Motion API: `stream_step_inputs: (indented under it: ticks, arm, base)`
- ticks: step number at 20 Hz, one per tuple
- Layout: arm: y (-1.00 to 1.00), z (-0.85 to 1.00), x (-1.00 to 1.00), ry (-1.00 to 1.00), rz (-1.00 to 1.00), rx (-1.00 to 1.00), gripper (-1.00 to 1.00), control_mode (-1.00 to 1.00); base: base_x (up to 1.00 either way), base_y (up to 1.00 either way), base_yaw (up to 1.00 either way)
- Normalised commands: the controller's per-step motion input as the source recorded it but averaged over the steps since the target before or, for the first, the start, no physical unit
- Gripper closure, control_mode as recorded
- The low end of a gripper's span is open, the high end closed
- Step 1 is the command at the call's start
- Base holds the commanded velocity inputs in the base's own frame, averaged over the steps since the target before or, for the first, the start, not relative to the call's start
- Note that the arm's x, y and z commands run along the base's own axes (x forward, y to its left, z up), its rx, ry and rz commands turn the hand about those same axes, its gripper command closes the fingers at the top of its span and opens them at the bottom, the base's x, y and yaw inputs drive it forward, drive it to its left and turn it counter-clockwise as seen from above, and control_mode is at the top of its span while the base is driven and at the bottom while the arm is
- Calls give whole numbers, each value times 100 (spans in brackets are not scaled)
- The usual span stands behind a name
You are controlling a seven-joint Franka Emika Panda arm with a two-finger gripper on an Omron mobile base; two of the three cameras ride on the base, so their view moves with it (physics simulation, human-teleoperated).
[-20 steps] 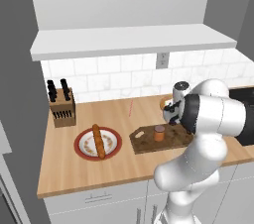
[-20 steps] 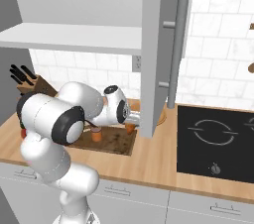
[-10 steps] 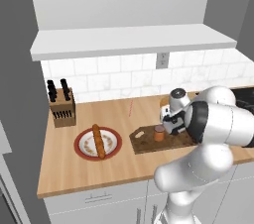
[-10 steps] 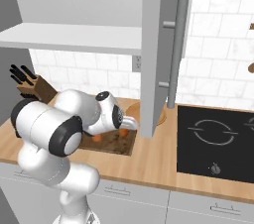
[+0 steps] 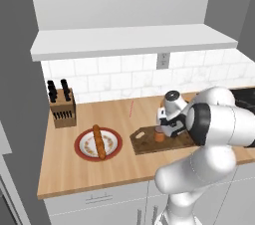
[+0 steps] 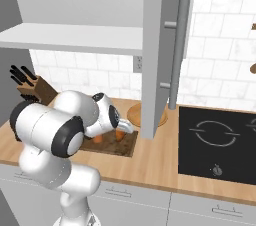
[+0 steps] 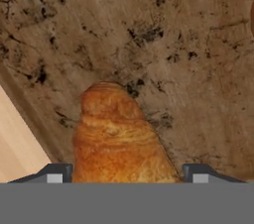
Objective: From the different types of pastries on the counter, select a croissant and place it on the cutting board. Then retrieve a jar of jam from the cabinet and place it alongside the croissant on the cutting board.
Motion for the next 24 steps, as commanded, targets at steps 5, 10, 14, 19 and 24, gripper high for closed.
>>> stream_step_inputs:
  ticks: [5, 10, 14, 19, 24]
  arm:
    - [0, -39, 0, 0, -9, 0, 100, -100]
    - [9, -8, -22, -2, -6, 0, 100, -100]
    - [15, 0, -41, 0, -2, 0, -100, -100]
    - [2, 0, -13, 0, 0, 0, -100, -100]
    - [1, 25, -1, -1, 0, 0, -100, -100]
  base:
    - [0, 0, 0]
    - [0, 0, 0]
    - [0, 0, 0]
    - [0, 0, 0]
    - [0, 0, 0]
